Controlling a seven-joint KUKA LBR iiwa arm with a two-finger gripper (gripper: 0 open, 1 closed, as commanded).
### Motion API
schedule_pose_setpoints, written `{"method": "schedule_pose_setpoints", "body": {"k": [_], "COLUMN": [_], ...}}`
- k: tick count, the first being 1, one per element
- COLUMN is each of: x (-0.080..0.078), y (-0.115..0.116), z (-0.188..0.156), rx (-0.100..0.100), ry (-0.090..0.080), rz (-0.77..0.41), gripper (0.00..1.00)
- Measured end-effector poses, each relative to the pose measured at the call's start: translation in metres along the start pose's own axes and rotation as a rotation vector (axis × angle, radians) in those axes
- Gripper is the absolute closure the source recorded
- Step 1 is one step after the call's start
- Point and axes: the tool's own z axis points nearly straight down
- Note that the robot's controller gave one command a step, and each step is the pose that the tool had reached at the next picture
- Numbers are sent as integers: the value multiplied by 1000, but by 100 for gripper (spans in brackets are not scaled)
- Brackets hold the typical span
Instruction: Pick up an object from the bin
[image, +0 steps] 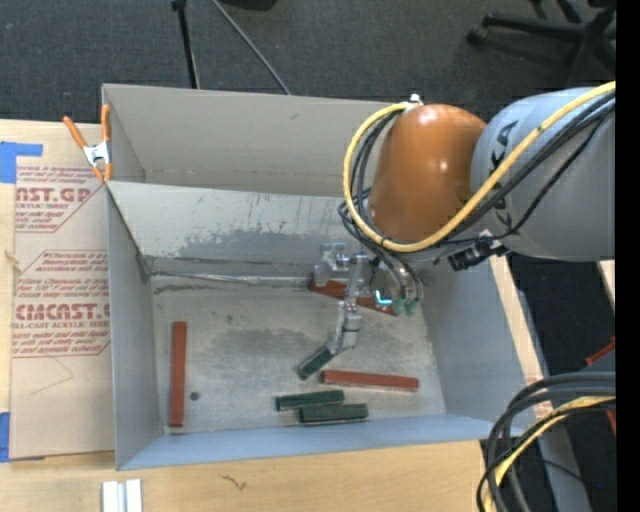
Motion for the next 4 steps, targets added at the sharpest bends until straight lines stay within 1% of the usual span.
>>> {"method": "schedule_pose_setpoints", "body": {"k": [1,2,3,4], "x": [-13,-14,-8,42], "y": [-6,6,-11,29], "z": [124,125,125,125], "rx": [0,1,1,2], "ry": [1,-8,-8,-13], "rz": [74,-150,-361,-582], "gripper": [0,0,0,0]}}
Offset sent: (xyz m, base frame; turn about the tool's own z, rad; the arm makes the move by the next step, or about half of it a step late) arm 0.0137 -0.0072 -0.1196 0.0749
